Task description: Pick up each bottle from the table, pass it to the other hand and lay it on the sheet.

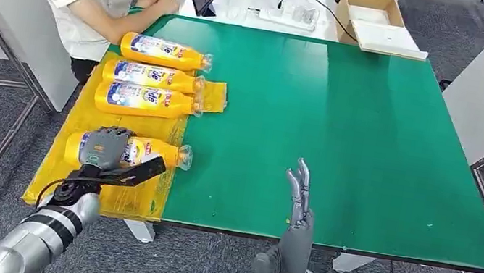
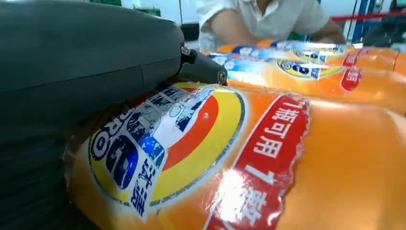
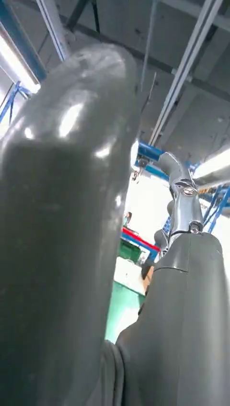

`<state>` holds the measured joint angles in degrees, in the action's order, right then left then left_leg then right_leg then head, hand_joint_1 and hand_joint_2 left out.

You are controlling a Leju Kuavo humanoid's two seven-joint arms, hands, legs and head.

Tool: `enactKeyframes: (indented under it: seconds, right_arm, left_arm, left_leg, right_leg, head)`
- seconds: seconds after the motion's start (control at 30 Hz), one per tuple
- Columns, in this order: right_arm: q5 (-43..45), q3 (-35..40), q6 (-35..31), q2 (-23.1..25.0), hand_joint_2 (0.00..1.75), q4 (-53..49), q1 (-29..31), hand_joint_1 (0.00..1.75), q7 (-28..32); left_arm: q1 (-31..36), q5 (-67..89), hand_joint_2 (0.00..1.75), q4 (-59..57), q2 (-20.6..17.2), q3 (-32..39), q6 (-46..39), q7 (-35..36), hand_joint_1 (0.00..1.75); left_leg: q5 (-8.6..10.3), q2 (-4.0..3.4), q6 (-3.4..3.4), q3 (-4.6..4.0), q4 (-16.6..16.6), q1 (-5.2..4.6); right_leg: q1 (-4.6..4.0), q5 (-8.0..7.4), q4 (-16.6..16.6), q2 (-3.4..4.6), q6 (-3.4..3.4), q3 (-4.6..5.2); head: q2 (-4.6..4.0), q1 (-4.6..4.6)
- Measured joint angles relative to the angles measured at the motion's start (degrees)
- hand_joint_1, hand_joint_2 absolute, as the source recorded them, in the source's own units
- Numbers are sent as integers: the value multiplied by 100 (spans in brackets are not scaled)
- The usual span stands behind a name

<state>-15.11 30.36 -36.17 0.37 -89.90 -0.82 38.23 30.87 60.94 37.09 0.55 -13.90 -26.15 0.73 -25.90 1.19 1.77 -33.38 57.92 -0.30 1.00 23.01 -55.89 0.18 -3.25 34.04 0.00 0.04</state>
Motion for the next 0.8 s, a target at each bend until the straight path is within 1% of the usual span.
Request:
enactKeyframes:
  seconds: [0.03,0.07,0.2,0.27,0.57,0.8]
  right_arm:
    - [36,11,4,6,0,20,14,0,0]
    - [86,15,11,11,0,39,21,0,0]
    - [248,35,57,13,0,116,65,0,0]
    - [318,46,66,13,0,144,87,0,0]
    - [383,53,68,9,0,287,117,0,0]
    - [400,57,68,2,0,396,135,0,0]
  left_arm:
    - [66,-131,175,-89,17,37,137,-98,5]
    - [126,-284,175,-173,37,79,318,-225,0]
    - [314,-1193,175,-347,83,282,1482,-1250,0]
    - [302,-1444,175,-349,114,330,1815,-1564,0]
    - [165,-2167,175,-207,247,446,2462,-2038,0]
    - [-30,-2427,175,12,278,448,2611,-2187,0]
  left_leg:
    - [0,0,0,2,0,0]
    - [0,0,0,5,0,0]
    - [4,16,3,19,0,-2]
    - [4,13,3,21,0,-2]
    - [4,11,3,29,0,-1]
    - [4,12,2,36,-1,-1]
  right_leg:
    - [0,0,0,0,0,-2]
    - [0,0,0,0,0,-4]
    - [1,0,-1,-18,0,-24]
    - [1,0,-2,-17,0,-25]
    - [1,0,-1,-16,0,-34]
    - [-1,0,-3,-17,0,-39]
  head:
    - [0,0]
    - [-2,0]
    - [0,0]
    - [-2,-2]
    - [0,0]
    - [0,0]
